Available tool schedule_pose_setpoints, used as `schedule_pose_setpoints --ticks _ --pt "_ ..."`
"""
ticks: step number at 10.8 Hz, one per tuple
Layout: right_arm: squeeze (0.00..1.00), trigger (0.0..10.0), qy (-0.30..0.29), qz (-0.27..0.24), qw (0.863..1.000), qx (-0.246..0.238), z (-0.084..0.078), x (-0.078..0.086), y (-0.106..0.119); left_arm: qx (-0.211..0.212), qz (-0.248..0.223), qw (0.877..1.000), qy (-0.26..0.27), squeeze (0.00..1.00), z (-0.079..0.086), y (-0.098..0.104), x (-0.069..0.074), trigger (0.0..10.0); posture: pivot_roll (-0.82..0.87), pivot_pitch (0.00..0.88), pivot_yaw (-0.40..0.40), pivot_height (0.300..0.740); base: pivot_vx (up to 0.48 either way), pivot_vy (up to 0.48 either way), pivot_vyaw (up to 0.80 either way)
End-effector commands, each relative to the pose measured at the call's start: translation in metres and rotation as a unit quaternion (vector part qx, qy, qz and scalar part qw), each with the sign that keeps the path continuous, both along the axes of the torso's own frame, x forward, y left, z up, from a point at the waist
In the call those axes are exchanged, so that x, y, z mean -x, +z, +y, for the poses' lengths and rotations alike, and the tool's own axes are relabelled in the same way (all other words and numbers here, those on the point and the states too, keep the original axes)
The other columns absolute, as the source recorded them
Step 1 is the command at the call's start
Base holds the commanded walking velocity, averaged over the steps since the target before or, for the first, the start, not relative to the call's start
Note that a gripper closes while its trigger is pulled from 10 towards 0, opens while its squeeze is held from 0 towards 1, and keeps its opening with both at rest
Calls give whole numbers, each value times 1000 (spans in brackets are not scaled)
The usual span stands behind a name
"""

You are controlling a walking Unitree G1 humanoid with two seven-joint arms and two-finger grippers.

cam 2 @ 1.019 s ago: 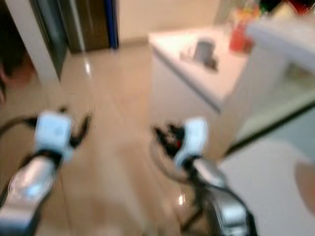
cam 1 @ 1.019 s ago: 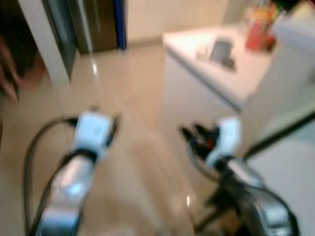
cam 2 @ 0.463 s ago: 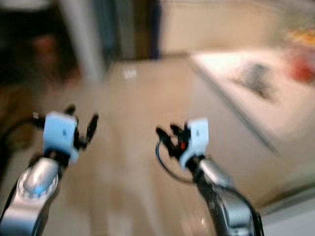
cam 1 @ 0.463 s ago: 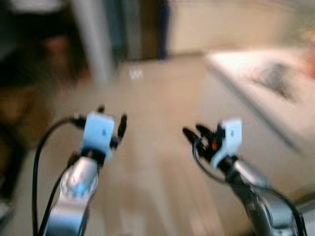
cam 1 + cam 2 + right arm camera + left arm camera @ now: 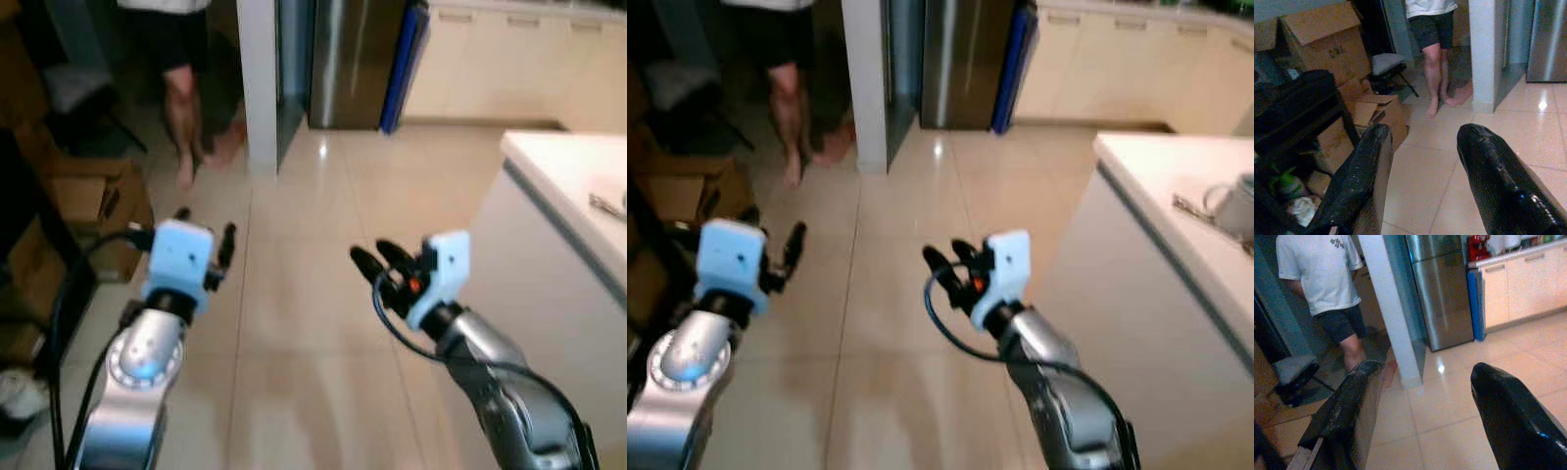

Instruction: Setting the table

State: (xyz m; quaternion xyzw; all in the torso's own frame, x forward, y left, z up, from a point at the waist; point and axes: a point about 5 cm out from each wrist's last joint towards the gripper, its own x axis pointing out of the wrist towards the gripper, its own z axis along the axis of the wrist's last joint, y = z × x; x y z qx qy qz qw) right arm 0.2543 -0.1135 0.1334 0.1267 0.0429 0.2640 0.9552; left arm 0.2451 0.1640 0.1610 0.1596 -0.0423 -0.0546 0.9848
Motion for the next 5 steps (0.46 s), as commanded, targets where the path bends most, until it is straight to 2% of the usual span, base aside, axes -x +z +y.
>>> schedule_pose_setpoints --ticks 1,3,5 --pt "0 10000 -15 -28 999 -3 -2 -3 11 -2 -1 1000 -11 0 -3 2 2 10000 94 0 -39 740 386 0 0" --pt "0 10000 -26 -48 998 17 -2 -5 14 -4 -4 1000 -10 0 0 4 -3 10000 86 0 -33 740 388 0 0" --pt "0 10000 -78 -47 996 16 -14 -3 12 -5 -2 1000 -11 0 -1 1 -2 10000 86 0 -37 740 386 0 0"
